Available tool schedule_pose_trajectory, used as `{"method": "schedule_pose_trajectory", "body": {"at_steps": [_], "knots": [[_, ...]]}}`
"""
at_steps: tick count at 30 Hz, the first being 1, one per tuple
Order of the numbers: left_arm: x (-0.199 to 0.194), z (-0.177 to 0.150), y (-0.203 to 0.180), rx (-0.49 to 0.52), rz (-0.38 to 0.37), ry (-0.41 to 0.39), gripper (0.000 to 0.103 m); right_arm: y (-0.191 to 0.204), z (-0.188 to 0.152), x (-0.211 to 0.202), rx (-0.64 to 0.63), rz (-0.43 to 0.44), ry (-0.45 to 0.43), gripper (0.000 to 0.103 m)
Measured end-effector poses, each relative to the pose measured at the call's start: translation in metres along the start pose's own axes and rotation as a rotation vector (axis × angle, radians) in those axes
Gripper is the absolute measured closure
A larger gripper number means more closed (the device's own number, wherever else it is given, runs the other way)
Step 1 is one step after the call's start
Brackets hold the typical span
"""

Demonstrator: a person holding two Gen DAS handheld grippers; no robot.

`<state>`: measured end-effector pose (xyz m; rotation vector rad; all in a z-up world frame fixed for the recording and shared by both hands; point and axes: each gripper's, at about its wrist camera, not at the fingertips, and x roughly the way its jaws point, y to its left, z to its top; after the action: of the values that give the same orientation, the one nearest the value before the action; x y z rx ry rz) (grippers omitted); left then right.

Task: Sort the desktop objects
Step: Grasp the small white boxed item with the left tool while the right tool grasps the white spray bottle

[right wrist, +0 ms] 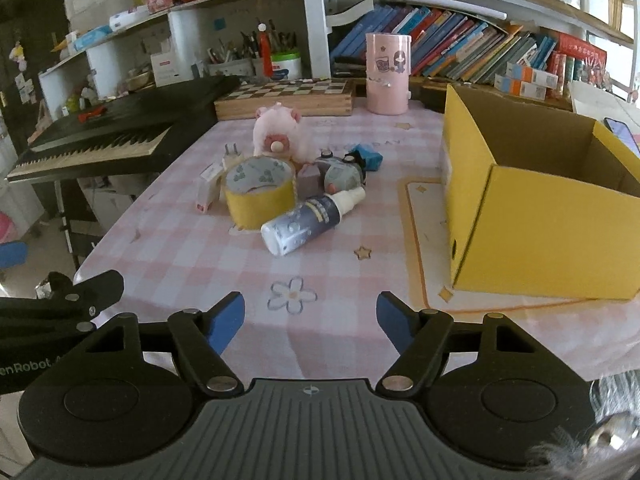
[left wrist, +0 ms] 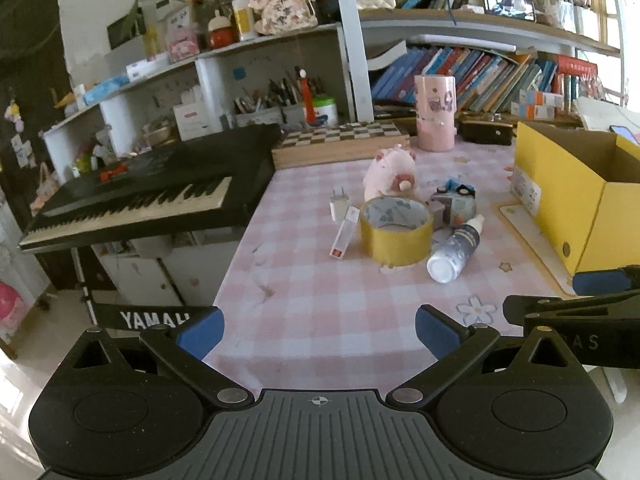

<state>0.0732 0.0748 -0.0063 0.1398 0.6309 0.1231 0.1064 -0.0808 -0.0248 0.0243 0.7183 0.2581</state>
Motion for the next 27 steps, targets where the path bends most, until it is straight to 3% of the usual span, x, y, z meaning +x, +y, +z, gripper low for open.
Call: {"method": "schedule_pose_trajectory", "body": {"at_steps": [6, 11, 17, 22, 27], "knots": [[0.029, 0.014, 0.009, -0.027, 0.002, 0.03, 0.001, -0.003, 0.02, 0.028, 0.041, -0.007, 0.025, 0.036], [0.052, 0.027, 0.016, -0.028, 0.012, 0.033, 0.003, -0.005, 0.038, 0.051, 0.081, -0.004, 0.035, 0.05], [0.084, 0.045, 0.015, 0.017, -0.032, 0.049, 0.019, -0.01, 0.063, 0.081, 0.137, -0.024, 0.04, 0.052], [0.114, 0.05, 0.003, 0.117, -0.06, 0.097, 0.039, -0.013, 0.076, 0.11, 0.152, -0.053, 0.09, 0.052], [0.143, 0.051, -0.008, 0.208, -0.054, 0.118, 0.051, -0.016, 0.079, 0.124, 0.143, -0.065, 0.125, 0.052]]}}
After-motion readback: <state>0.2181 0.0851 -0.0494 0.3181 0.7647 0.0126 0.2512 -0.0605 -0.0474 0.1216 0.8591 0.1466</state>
